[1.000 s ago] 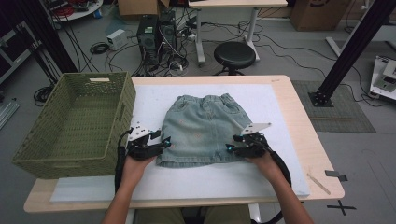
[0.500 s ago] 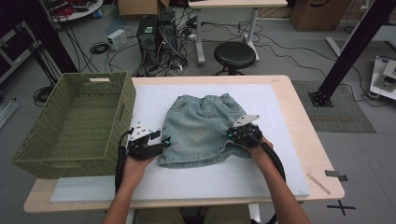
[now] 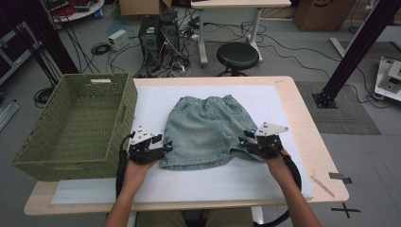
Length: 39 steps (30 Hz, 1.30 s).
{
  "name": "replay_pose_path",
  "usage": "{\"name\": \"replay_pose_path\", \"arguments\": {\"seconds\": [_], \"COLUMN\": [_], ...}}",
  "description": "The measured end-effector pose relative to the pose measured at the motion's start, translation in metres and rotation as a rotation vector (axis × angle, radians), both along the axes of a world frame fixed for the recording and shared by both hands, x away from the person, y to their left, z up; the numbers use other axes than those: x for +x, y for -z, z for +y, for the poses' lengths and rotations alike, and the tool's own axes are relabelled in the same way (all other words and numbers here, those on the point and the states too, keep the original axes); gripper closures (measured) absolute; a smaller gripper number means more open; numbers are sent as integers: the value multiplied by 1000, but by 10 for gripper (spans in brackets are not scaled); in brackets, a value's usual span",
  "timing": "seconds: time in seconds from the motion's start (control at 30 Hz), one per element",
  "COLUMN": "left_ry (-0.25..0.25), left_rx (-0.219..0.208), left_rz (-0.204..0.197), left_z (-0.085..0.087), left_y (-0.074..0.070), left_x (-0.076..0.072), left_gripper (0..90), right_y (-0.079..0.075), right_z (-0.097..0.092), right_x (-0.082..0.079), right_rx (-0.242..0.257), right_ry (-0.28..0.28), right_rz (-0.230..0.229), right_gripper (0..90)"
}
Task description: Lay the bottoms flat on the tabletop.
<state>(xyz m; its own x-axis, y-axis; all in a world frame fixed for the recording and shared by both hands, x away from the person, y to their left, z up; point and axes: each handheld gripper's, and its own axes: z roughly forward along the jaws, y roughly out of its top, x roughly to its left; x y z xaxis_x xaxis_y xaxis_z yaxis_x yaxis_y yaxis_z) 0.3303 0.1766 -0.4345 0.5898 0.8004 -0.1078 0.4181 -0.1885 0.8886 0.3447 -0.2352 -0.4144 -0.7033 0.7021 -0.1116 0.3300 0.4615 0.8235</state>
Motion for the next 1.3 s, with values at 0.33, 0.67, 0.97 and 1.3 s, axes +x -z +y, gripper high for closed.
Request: {"name": "replay_pose_path", "arguments": {"seconds": [0.33, 0.67, 0.97, 1.3], "left_ry": [22, 9, 19, 17], "left_rx": [-31, -53, -42, -41], "left_rz": [-30, -29, -32, -28], "left_z": [-2, -2, -6, -7], "left_y": [-3, -3, -3, -2], "left_x": [3, 3, 3, 4], "left_gripper": [438, 327, 328, 328], "right_y": [0, 16, 24, 35], "right_z": [-9, 5, 11, 14], "right_x": [-32, -34, -8, 1], "right_rx": [57, 47, -19, -49], "right_ry": [-100, -207, -141, -155], "right_rz": [12, 101, 140, 208], "right_gripper": [639, 598, 596, 722]}}
